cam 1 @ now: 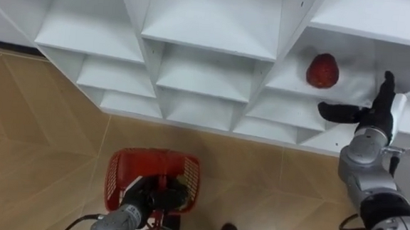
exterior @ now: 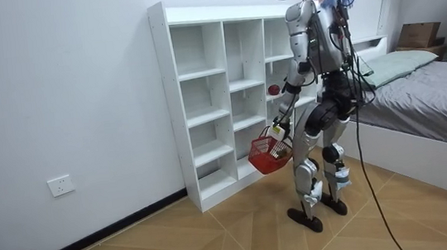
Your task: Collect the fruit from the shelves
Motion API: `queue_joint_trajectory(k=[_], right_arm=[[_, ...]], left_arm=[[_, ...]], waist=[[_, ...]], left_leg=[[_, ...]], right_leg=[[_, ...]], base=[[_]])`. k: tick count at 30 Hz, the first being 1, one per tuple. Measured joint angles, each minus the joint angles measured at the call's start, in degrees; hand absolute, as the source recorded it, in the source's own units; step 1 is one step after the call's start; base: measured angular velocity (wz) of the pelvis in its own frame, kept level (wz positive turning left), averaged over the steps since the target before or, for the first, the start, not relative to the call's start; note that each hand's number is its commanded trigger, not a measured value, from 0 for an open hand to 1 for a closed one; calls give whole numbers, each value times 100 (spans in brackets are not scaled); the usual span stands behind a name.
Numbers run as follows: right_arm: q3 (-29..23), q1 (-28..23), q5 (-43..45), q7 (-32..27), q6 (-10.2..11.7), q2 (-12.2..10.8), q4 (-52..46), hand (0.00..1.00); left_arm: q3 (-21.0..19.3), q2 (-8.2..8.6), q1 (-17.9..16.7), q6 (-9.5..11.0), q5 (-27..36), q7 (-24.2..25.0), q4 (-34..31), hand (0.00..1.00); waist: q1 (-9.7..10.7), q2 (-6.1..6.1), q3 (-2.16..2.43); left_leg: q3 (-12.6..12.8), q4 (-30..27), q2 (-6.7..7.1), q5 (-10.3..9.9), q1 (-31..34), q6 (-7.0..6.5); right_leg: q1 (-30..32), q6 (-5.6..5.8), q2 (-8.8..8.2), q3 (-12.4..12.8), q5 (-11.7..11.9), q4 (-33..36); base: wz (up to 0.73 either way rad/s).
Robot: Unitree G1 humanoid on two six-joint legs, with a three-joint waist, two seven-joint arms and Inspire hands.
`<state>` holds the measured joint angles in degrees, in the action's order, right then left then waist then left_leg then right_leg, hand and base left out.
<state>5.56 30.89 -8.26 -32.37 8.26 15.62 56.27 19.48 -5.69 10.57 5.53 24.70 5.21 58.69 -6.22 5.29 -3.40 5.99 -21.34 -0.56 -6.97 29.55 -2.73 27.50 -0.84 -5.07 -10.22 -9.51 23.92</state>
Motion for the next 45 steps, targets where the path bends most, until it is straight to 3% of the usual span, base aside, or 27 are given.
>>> queue_joint_trajectory(k=[4, 12, 19, 30, 37, 45], right_arm=[[26, 208, 227, -99, -15, 0, -9, 0], [353, 296, 618, -356, -33, 2, -369, 0], [461, 299, 618, -409, -33, 1, -398, 0], [566, 294, 604, -402, -37, 1, -488, 0], [568, 292, 373, 49, -208, 3, -173, 0], [567, 290, 172, 139, -209, 7, 148, 0]], left_arm=[[124, -21, 0, -1, 8, -8, -90, 100], [277, -5, 29, -3, 91, -45, -83, 100], [329, -16, 28, 16, 216, -79, -84, 100], [332, -34, 20, -26, 269, -86, -143, 100], [302, -93, 15, -62, 217, -78, -250, 100], [313, -105, 14, -60, 218, -80, -257, 100]], waist=[[-18, 64, -35], [-38, 88, -40], [-42, 174, -83], [-49, 182, -80], [-53, 182, -75], [-57, 165, -66]], left_leg=[[-3, 2, 2, 0, 49, 0], [-29, -18, 44, 0, 84, -1], [-45, -50, 73, 25, 85, -3], [-72, -30, 96, 42, 104, -5], [-76, -58, 97, 46, 211, -7], [-135, -50, 99, 51, 235, 1]], right_leg=[[52, -2, -5, -7, -10, 6], [127, 1, -71, -58, -66, 152], [162, -24, -119, -85, -135, 287], [186, -22, -144, -112, -152, 297], [287, -23, -146, -114, -151, 323], [288, -24, -147, -202, -150, 309]], base=[[0], [3], [2], [1], [0], [2]])
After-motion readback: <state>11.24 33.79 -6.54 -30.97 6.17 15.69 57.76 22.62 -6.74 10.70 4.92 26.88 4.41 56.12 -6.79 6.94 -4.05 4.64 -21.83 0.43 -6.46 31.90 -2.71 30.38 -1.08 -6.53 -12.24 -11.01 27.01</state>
